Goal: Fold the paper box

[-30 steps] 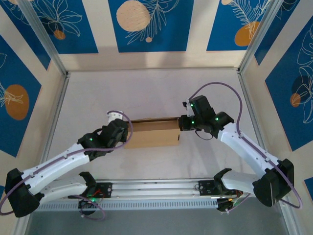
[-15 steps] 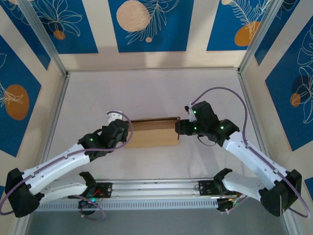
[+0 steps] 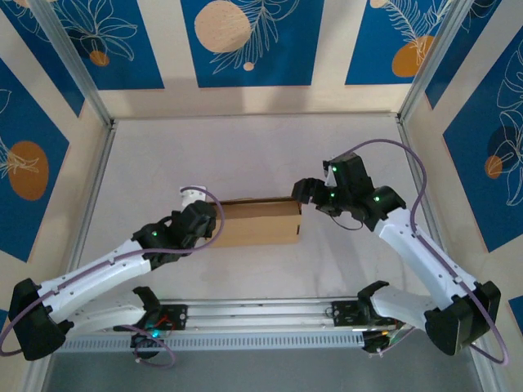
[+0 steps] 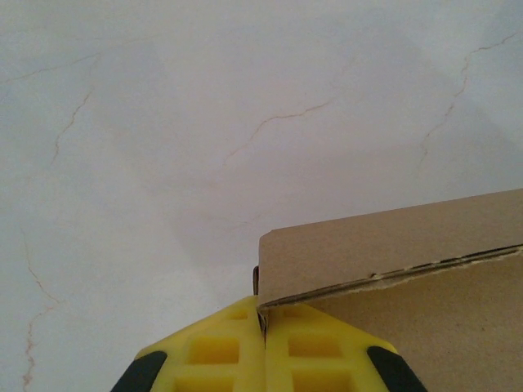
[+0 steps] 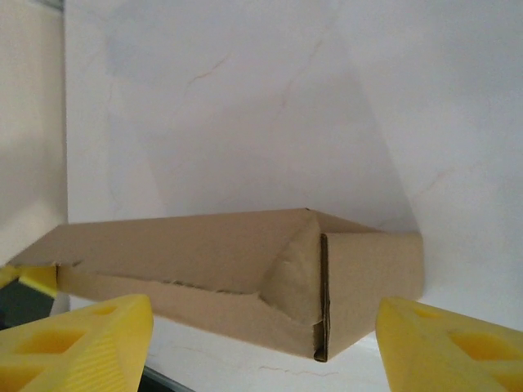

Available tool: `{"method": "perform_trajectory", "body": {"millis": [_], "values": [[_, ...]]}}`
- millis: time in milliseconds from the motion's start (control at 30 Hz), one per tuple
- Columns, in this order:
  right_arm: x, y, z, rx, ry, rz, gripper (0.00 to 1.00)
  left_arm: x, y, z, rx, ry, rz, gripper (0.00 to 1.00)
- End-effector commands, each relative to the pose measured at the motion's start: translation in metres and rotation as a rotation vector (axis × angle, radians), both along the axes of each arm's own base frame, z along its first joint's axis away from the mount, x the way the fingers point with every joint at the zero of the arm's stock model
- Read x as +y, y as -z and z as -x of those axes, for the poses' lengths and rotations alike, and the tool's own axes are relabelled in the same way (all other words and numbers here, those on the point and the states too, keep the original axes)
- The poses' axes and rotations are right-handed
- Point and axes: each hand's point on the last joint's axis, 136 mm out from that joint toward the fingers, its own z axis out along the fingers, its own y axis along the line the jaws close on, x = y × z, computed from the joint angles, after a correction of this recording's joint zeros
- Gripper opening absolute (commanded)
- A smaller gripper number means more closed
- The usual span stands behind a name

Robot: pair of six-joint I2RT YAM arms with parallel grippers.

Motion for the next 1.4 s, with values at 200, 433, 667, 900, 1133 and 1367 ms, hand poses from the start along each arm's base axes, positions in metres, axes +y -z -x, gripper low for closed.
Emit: {"method": "perform_trajectory", "body": {"millis": [200, 433, 667, 900, 1133, 1367], "values": [[0.0, 0.016, -0.005, 0.11, 0.101, -0.014, 0.65, 0.01, 0.034, 0.021, 0.119, 0.046, -0.136, 0.0], [0.003, 0.032, 0.008, 0.061, 0.028, 0.04, 0.51, 0.008, 0.034, 0.022, 0.114, 0.053, -0.135, 0.0], [-0.008, 0.056, 0.024, 0.07, 0.028, 0.081, 0.41, 0.006, 0.024, 0.023, 0.095, 0.06, -0.103, 0.0], [-0.009, 0.07, 0.032, 0.09, 0.033, 0.077, 0.36, 0.003, 0.006, 0.028, 0.059, 0.086, -0.012, 0.14], [-0.014, 0.074, 0.032, 0.088, 0.047, 0.101, 0.33, -0.008, -0.021, 0.04, 0.019, 0.188, 0.125, 0.26], [-0.014, 0.069, 0.031, 0.067, 0.047, 0.118, 0.32, -0.012, -0.06, 0.053, -0.055, 0.254, 0.302, 0.19]]}}
